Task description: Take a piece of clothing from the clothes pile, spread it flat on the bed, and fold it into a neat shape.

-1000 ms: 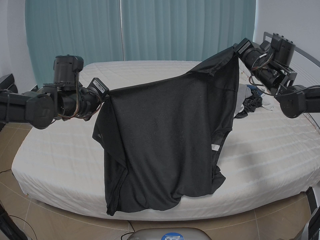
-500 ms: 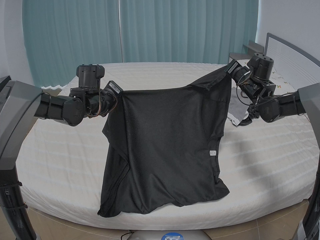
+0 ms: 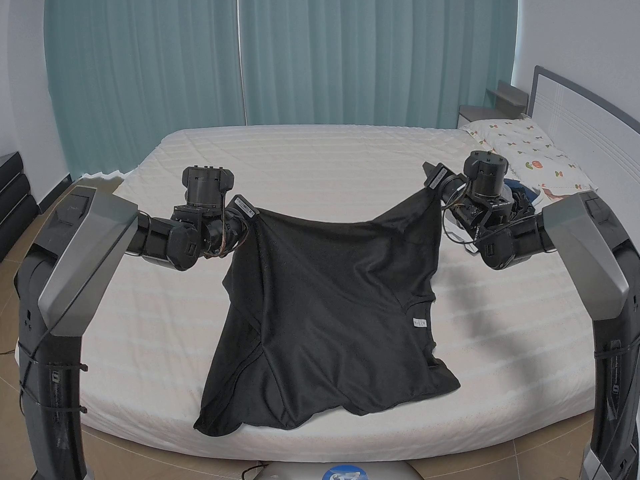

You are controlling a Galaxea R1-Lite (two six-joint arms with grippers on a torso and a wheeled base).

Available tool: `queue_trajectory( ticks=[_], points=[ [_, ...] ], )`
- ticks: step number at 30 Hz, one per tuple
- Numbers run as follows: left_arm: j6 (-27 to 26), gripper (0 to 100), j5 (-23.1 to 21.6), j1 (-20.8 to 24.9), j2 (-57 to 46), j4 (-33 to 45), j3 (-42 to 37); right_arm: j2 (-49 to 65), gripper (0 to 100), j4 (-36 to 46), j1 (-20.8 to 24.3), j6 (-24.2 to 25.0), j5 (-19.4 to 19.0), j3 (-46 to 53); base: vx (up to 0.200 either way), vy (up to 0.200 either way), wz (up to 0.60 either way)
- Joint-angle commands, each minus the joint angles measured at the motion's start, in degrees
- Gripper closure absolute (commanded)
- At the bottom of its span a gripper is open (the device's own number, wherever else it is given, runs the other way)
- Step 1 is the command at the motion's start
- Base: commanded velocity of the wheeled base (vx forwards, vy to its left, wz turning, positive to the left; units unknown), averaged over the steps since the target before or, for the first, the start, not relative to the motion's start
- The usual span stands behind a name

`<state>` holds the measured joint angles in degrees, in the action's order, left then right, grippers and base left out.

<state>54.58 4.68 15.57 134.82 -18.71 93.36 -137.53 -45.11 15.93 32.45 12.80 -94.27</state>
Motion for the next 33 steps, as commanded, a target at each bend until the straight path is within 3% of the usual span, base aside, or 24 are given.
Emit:
queue_trajectory(
  ticks=[1,5,9,17,20,24,29,33],
  points=[
    [0.18,0,3.4,-1.07,6.69,0.17,5.08,-5.82,0,0.28,0.24,-0.28,-0.76,-0.04,0.0,0.0,0.0],
    [-0.26,0,10.96,-2.12,13.02,1.05,11.67,-8.63,0,1.86,-0.64,-0.2,0.38,0.4,0.0,0.0,0.0],
    [-1.23,0,11.93,-3.09,14.07,4.56,12.82,-7.22,0,3.71,-1.87,0.07,0.03,6.2,0.0,0.0,0.0],
    [-7.38,0,11.31,-3.35,11.26,8.78,12.9,0.6,0,4.32,-3.01,0.51,-9.02,22.46,0.0,0.0,0.0],
    [-7.56,0,9.29,-3.53,7.83,9.4,12.82,1.22,0,3.71,-3.63,0.51,-11.22,28.88,0.0,0.0,0.0],
    [-6.76,0,6.13,-4.41,2.91,15.02,9.12,-0.54,0,3.8,-3.89,1.47,-13.68,30.29,0.0,0.0,0.0],
    [-4.83,0,-1.87,-4.76,-5.18,15.28,-4.41,-6.25,0,4.24,-3.72,4.11,-14.03,25.72,0.0,0.0,0.0],
    [-4.74,0,-4.24,-4.76,-10.36,10.71,-15.57,-10.47,0,6.08,-3.8,4.64,-14.21,20.71,0.0,0.0,0.0]
  ],
)
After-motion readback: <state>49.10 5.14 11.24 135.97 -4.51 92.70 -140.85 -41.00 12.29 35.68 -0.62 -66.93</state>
